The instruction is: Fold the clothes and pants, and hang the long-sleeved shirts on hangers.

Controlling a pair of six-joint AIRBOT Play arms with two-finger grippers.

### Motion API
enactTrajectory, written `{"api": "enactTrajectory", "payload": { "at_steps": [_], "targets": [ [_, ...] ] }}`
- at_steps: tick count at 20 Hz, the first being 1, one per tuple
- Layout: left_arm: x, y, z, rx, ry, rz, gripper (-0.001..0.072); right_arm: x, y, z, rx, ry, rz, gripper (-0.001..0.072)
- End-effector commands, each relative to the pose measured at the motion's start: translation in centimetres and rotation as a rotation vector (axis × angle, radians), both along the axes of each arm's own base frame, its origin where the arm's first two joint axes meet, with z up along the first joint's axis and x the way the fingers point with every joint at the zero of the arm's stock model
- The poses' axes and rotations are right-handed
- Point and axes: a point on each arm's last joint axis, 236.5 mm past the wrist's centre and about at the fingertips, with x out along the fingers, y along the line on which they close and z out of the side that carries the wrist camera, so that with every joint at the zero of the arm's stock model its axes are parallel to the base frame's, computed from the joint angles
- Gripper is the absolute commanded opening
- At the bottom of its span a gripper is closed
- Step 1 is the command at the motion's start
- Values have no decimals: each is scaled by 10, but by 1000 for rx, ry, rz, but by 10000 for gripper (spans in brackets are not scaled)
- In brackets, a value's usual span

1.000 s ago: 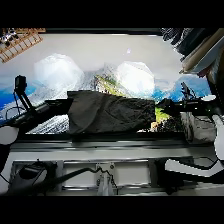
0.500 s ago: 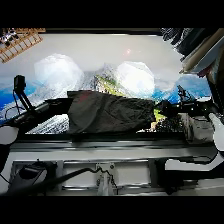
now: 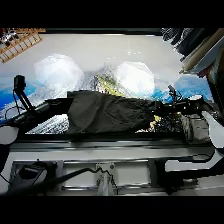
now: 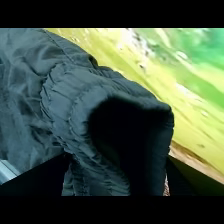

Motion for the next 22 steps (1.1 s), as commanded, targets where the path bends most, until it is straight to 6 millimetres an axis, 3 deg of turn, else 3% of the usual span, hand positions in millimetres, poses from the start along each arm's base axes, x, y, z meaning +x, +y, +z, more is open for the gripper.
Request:
{"api": "enactTrajectory", "payload": {
  "at_steps": [1, 3, 7, 11, 14, 17, 21, 22],
  "targets": [
    [0, 0, 0, 0, -1, -1, 465, 5, 11, -4, -2, -8, -6, 649],
    [0, 0, 0, 0, -1, -1, 464, 2, 15, -12, -9, 6, -29, 494],
    [0, 0, 0, 0, -1, -1, 465, -12, 17, -26, -9, 48, -54, 309],
    [2, 0, -5, 7, 15, -1, 465, -13, 22, -22, 22, 68, -75, 99],
    [6, -4, -22, 22, 63, -12, 464, -11, 29, -12, 72, 80, -95, 39],
    [5, -23, -41, 56, 88, -85, 464, -6, 26, 7, 60, 88, -151, 29],
    [3, -74, -65, 51, 116, -177, 463, -7, 6, 36, -40, 173, -255, 29],
    [0, -90, -74, 59, 132, -210, 406, -10, 3, 42, -58, 194, -267, 29]
  ]
}}
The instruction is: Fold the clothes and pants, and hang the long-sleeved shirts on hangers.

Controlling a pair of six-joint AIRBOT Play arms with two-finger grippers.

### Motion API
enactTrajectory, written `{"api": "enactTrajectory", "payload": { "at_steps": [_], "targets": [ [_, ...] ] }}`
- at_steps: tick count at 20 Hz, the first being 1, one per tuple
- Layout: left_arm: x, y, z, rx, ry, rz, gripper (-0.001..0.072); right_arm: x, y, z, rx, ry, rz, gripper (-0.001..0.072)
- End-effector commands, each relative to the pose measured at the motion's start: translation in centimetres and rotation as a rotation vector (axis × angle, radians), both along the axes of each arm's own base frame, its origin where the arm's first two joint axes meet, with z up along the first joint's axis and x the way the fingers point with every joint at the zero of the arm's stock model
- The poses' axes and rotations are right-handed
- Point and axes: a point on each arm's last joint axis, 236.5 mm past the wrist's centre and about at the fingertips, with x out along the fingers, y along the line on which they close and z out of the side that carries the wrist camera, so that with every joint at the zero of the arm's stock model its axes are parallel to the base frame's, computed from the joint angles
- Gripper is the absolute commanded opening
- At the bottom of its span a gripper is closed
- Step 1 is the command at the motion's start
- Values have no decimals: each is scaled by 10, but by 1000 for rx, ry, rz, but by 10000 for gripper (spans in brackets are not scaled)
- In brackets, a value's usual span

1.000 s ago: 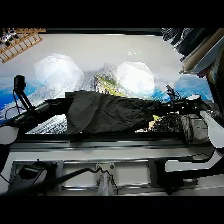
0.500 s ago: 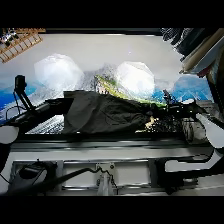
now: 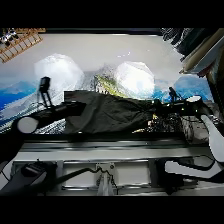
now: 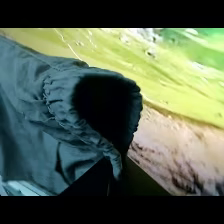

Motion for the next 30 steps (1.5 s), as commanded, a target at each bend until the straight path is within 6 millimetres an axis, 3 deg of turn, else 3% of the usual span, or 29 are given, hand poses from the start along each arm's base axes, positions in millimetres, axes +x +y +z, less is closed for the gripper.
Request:
{"api": "enactTrajectory", "payload": {
  "at_steps": [1, 3, 8, 12, 18, 23, 26, 30],
  "targets": [
    [-6, -52, -30, 21, 41, -99, 272, -10, -12, 24, -59, 106, -85, 29],
    [-20, -84, -57, 57, 108, -181, 55, -15, -19, 35, -101, 123, -102, 28],
    [-45, -153, -113, 96, 269, -308, 35, -35, -37, 66, -213, 165, -112, 28],
    [-58, -195, -138, 131, 295, -388, 35, -33, -47, 114, -267, 124, -148, 28],
    [-86, -264, -147, 95, 320, -481, 35, -29, -50, 181, -281, 57, -235, 28],
    [-96, -321, -135, 2, 331, -510, 35, -43, -47, 191, -315, 58, -236, 28],
    [-98, -333, -148, 11, 341, -523, 35, -45, -31, 191, -333, 46, -183, 28],
    [-110, -321, -168, 68, 395, -572, 35, -47, -22, 189, -365, 38, -140, 28]
  ]
}}
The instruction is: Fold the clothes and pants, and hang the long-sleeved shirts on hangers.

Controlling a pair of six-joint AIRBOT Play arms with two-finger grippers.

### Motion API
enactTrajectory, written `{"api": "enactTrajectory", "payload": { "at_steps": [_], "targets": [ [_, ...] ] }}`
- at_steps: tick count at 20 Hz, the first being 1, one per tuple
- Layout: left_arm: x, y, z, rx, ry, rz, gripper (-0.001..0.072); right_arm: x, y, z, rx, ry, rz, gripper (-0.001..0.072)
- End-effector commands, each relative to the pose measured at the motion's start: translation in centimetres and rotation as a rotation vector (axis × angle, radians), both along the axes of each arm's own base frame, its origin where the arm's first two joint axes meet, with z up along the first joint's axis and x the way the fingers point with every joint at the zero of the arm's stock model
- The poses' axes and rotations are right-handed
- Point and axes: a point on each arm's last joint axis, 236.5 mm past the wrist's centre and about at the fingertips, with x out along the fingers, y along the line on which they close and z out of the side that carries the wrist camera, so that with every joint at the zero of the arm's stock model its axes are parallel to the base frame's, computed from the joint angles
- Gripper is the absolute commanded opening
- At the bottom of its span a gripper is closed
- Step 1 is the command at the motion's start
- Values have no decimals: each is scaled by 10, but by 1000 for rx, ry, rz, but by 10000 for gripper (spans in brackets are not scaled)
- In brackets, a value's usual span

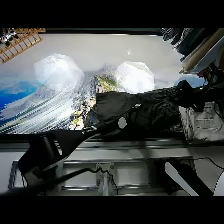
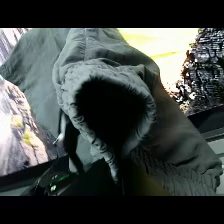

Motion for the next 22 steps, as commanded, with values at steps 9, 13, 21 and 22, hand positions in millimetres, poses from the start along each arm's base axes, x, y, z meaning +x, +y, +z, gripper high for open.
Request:
{"api": "enactTrajectory", "payload": {
  "at_steps": [9, 13, 21, 22],
  "targets": [
    [79, 96, 121, 41, -307, -66, 36, 4, -10, -5, -90, -17, 12, 28],
    [110, 203, 166, 11, -276, 155, 36, 8, 11, -4, -85, -35, 33, 28],
    [41, 318, 212, -50, -317, 327, 35, 26, 122, -23, -145, -127, 204, 28],
    [34, 325, 218, -59, -327, 352, 21, 24, 141, -31, -164, -130, 237, 28]
  ]
}}
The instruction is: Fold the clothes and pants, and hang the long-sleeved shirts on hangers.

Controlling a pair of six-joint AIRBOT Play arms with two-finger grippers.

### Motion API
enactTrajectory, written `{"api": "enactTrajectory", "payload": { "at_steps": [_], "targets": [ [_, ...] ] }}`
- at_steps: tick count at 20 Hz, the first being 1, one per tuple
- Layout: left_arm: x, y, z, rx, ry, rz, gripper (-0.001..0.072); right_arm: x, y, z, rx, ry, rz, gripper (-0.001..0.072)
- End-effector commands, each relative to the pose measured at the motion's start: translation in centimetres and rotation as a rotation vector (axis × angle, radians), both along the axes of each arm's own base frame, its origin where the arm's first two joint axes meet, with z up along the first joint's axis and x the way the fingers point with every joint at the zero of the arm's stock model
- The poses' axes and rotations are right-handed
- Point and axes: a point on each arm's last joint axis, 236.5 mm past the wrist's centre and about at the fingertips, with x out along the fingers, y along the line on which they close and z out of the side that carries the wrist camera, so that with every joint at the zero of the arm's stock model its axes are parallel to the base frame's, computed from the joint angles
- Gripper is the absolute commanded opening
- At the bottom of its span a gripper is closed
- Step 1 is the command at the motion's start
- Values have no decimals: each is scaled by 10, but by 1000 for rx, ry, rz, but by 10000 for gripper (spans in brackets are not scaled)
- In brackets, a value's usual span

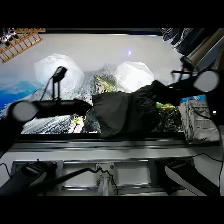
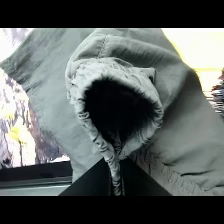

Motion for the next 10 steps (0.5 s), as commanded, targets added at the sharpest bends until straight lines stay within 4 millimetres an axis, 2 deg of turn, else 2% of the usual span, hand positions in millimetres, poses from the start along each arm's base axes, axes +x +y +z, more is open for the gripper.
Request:
{"api": "enactTrajectory", "payload": {
  "at_steps": [1, 5, 7, 8, 9, 10],
  "targets": [
    [-33, 35, 14, -17, -37, 76, 5, 1, 60, -20, -53, -44, 72, 28],
    [-37, 80, 15, 105, -86, 219, 5, -1, 142, -47, -43, -123, 167, 29],
    [-36, 91, 9, 142, -77, 256, 5, -7, 185, -69, -17, -140, 213, 30],
    [-38, 92, 6, 147, -64, 254, 5, -16, 201, -83, -12, -123, 245, 71],
    [-40, 92, 3, 153, -50, 251, 5, -30, 214, -96, -12, -87, 278, 272],
    [-42, 92, 1, 158, -39, 249, 5, -43, 222, -103, -19, -65, 326, 424]
  ]
}}
